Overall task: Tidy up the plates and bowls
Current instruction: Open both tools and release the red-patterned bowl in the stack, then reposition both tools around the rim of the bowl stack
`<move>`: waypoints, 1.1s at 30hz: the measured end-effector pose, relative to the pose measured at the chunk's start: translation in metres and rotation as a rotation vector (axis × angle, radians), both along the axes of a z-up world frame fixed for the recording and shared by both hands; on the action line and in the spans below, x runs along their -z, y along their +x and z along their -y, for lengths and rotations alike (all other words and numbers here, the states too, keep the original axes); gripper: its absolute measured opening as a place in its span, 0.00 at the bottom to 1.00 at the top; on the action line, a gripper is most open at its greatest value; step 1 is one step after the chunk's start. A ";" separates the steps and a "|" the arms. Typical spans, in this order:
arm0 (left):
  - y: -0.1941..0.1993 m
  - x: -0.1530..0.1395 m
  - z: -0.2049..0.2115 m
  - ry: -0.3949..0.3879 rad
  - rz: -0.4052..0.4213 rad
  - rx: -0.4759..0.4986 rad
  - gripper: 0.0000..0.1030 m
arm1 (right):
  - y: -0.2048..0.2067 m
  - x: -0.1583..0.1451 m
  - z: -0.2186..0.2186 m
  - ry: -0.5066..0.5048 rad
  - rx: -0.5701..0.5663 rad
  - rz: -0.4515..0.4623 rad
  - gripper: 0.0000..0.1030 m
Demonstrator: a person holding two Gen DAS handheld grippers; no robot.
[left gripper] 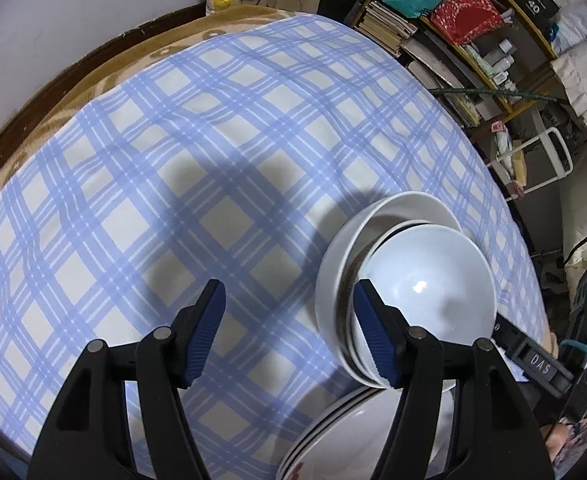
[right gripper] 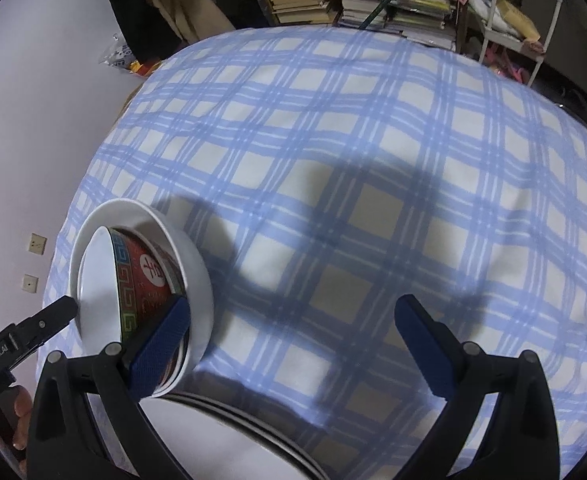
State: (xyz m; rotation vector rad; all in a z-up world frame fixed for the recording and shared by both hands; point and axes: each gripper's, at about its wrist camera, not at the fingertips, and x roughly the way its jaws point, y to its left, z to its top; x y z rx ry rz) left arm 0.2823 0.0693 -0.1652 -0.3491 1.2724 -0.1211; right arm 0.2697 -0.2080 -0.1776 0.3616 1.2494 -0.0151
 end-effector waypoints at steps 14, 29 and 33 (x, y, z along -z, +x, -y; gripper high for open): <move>0.000 -0.001 0.002 0.073 0.018 0.004 0.64 | -0.002 0.000 -0.005 -0.025 -0.042 -0.004 1.00; 0.001 -0.003 0.016 0.237 0.055 0.046 0.64 | 0.002 -0.002 -0.015 -0.048 -0.073 -0.010 1.00; 0.002 0.000 0.012 0.224 0.047 0.032 0.62 | 0.002 -0.002 -0.018 -0.050 -0.061 -0.026 1.00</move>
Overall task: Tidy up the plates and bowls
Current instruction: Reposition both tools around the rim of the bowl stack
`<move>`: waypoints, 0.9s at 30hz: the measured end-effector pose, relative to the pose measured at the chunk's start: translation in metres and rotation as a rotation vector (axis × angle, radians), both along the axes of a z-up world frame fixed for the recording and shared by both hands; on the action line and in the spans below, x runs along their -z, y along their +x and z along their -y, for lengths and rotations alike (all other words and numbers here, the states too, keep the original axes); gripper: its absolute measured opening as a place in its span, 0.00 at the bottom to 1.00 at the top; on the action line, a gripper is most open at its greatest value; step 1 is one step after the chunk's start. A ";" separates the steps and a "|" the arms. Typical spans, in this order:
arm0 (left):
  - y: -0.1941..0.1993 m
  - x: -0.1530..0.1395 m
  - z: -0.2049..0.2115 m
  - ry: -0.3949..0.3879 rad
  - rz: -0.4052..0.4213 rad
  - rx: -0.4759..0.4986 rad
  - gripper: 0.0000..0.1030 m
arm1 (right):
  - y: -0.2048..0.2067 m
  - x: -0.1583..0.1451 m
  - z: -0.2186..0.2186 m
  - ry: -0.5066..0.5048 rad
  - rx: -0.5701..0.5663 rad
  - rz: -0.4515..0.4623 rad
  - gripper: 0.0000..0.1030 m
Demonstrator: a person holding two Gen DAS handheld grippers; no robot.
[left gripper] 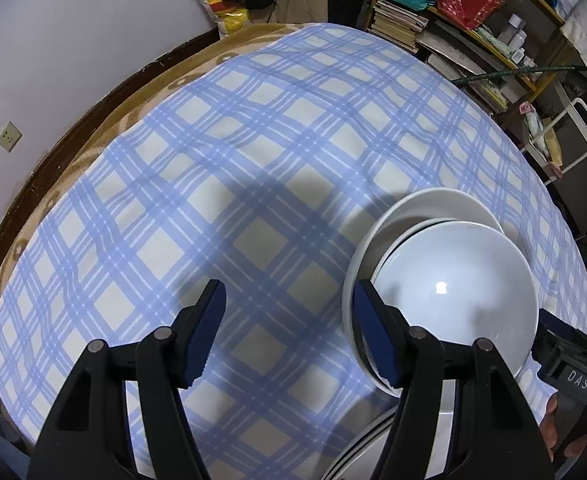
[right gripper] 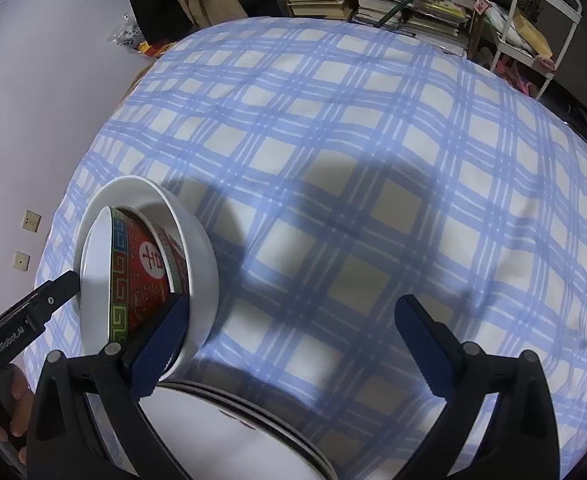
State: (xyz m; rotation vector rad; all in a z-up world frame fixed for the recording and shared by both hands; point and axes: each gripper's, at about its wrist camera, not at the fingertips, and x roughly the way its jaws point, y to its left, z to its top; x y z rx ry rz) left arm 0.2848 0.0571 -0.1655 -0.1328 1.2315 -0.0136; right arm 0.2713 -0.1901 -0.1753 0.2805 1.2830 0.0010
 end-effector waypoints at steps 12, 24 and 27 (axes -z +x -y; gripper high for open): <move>-0.005 0.033 0.009 -0.175 -0.105 0.026 0.42 | -0.004 0.001 -0.044 -0.084 -0.079 -0.041 0.82; 0.000 -0.012 -0.008 -0.133 0.003 -0.003 0.41 | -0.008 -0.004 -0.011 -0.015 -0.021 0.013 0.82; 0.002 -0.010 -0.009 -0.129 -0.005 0.000 0.41 | -0.010 -0.012 -0.004 0.001 -0.004 0.031 0.82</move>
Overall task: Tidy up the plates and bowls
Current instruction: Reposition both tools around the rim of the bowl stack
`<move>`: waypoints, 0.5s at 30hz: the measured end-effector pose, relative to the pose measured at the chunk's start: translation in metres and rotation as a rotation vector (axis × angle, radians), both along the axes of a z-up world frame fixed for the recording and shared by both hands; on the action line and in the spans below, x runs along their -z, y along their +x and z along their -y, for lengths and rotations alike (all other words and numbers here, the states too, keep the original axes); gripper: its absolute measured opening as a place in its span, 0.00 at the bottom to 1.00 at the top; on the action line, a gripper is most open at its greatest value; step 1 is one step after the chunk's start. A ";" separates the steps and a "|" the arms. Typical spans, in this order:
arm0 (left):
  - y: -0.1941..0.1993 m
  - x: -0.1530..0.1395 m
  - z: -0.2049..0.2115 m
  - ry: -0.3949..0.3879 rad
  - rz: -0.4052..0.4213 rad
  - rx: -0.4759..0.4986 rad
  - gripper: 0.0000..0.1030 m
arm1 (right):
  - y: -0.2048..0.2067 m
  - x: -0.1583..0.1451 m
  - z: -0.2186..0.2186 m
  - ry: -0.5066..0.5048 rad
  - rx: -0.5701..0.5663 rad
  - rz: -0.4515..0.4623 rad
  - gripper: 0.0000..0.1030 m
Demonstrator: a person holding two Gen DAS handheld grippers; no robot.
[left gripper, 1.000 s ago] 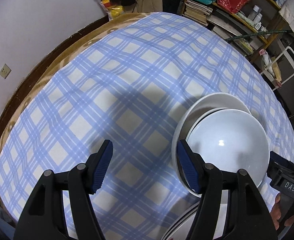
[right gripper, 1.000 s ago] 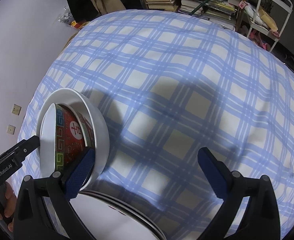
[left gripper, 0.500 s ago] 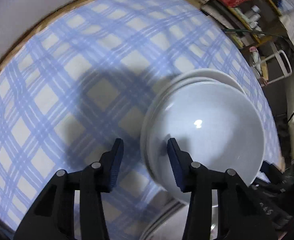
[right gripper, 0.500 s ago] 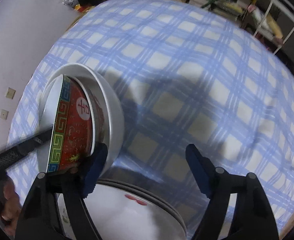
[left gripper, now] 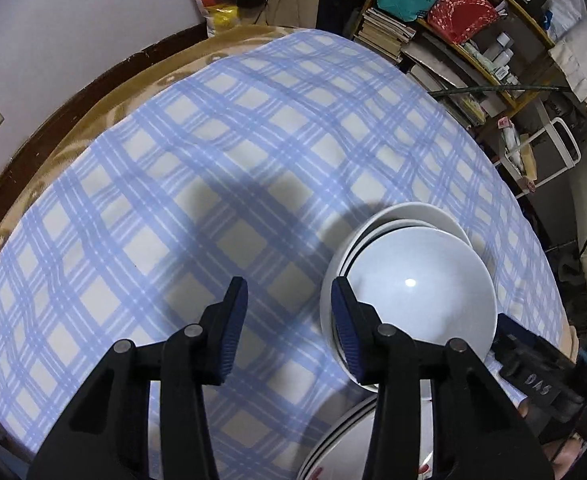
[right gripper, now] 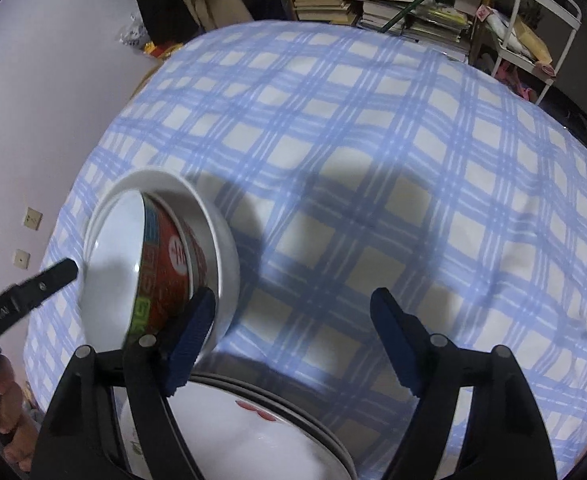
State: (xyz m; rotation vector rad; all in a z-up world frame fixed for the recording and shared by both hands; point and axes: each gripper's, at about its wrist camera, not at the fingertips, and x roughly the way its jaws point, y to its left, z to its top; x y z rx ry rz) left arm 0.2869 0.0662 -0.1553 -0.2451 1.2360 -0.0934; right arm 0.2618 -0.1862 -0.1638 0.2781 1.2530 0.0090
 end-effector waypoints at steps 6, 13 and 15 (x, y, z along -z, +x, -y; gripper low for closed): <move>-0.003 0.003 -0.004 0.011 -0.005 -0.007 0.43 | 0.006 -0.003 -0.004 -0.023 -0.023 -0.008 0.82; 0.000 0.015 -0.005 -0.006 -0.047 -0.013 0.42 | 0.011 0.000 -0.010 -0.072 -0.048 -0.023 0.82; -0.001 0.014 -0.006 -0.012 -0.047 -0.018 0.43 | 0.011 0.001 -0.010 -0.066 -0.045 -0.027 0.83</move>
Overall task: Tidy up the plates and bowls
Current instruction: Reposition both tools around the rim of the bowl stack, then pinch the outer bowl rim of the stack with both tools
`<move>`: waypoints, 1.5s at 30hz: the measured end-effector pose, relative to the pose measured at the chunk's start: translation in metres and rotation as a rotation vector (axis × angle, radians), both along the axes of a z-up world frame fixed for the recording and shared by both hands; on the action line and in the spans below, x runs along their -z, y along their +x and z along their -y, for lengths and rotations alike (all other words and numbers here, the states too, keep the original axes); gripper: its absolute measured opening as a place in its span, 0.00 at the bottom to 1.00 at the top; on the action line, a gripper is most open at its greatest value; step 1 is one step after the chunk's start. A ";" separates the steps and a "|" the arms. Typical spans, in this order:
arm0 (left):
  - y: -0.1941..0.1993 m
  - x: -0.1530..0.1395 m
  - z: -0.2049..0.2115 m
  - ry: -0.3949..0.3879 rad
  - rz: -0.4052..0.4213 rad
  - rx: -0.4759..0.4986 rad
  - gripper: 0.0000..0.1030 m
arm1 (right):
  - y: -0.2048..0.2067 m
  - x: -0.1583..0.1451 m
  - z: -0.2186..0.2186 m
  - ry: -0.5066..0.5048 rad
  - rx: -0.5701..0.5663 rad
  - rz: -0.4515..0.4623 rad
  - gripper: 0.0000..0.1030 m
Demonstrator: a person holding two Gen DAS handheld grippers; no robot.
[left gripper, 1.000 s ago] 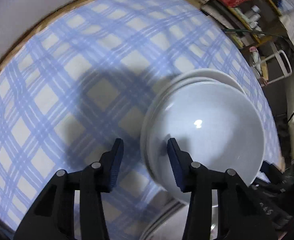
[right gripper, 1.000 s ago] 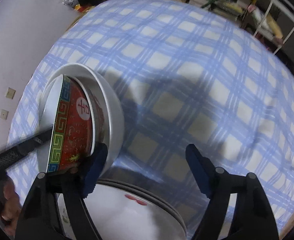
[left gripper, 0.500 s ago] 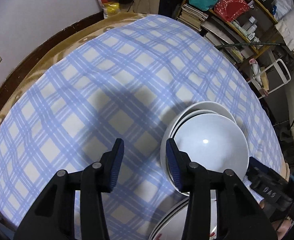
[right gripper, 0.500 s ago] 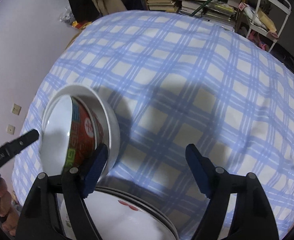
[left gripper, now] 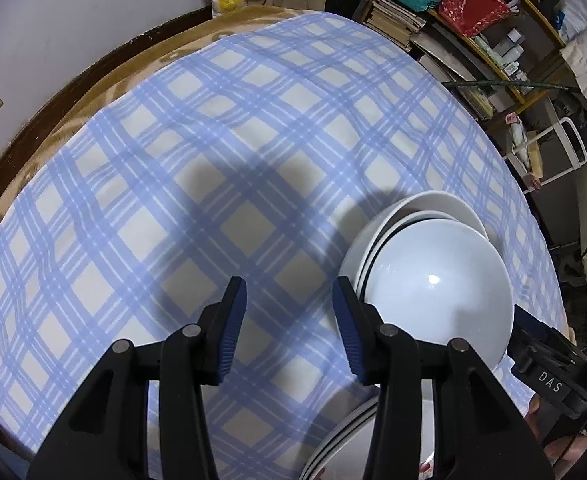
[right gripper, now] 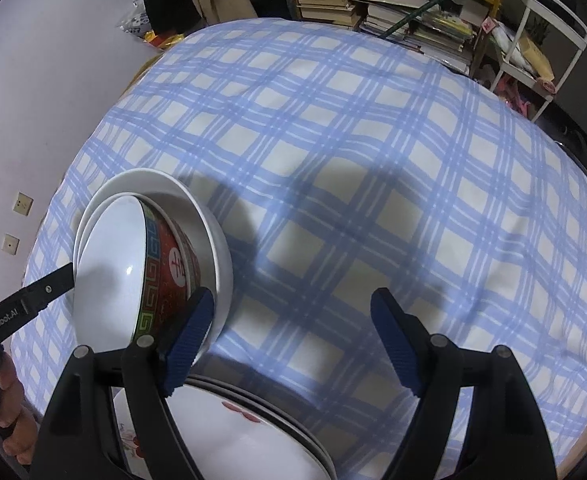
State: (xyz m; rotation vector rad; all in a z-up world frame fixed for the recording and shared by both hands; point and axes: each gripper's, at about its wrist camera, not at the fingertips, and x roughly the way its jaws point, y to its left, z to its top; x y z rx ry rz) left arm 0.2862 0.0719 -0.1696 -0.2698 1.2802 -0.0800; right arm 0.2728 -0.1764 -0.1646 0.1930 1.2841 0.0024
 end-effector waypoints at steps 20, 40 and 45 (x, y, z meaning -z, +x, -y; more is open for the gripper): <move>0.054 -0.019 0.056 -0.024 0.110 0.255 0.43 | 0.010 0.013 0.005 0.050 -0.030 -0.028 0.86; 0.079 -0.031 0.100 0.102 0.098 0.441 0.43 | 0.016 0.027 0.010 0.129 -0.044 -0.072 0.87; 0.073 -0.035 0.110 0.118 0.098 0.531 0.43 | 0.018 0.028 0.010 0.134 -0.044 -0.077 0.87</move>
